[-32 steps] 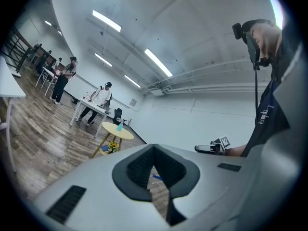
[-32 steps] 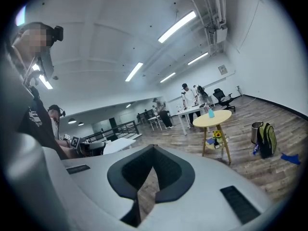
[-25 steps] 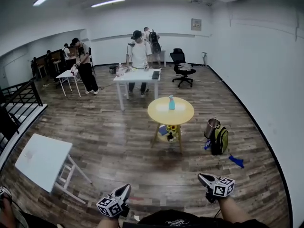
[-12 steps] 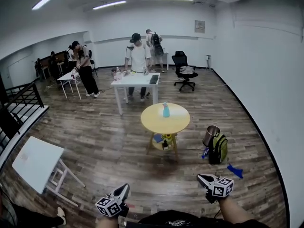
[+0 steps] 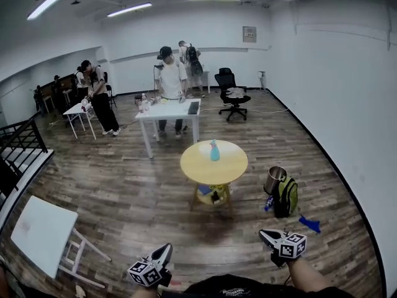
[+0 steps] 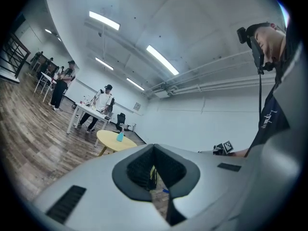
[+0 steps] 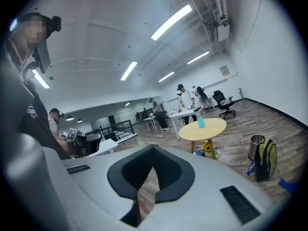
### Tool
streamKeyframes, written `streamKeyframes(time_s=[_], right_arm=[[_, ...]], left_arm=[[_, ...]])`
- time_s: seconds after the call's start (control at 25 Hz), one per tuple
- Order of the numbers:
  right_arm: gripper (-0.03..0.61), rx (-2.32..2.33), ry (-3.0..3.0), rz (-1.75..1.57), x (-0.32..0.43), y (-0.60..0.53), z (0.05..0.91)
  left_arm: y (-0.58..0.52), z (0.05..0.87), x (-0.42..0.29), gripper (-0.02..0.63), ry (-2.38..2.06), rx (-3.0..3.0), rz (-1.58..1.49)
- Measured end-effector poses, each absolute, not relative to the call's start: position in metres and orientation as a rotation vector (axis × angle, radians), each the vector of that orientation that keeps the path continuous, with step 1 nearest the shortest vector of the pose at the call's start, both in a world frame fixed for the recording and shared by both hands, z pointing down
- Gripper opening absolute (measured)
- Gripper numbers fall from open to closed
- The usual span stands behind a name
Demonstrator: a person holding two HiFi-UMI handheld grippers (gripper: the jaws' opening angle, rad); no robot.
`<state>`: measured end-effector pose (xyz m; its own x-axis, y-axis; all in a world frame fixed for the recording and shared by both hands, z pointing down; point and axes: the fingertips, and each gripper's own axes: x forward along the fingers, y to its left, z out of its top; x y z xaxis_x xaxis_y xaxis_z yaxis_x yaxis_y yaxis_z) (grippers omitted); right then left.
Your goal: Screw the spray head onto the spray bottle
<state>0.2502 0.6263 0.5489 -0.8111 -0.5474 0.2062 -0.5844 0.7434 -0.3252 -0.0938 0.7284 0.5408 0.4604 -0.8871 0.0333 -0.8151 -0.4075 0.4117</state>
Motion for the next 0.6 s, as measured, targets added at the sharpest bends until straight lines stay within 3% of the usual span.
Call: streamKeyframes(time_s=[0.32,0.6], right_arm=[[-0.005,1.050,-2.849,0.577,0.122,0.548,0.536],[-0.005,1.060,-2.828,0.605,0.085,0.485,0.543]], left_arm=[[0.630,0.533,-0.215,0.015,-1.311,2.447,-0.210],[0.554,0.552,-0.241,0.015,-1.242,2.434,-0.185]])
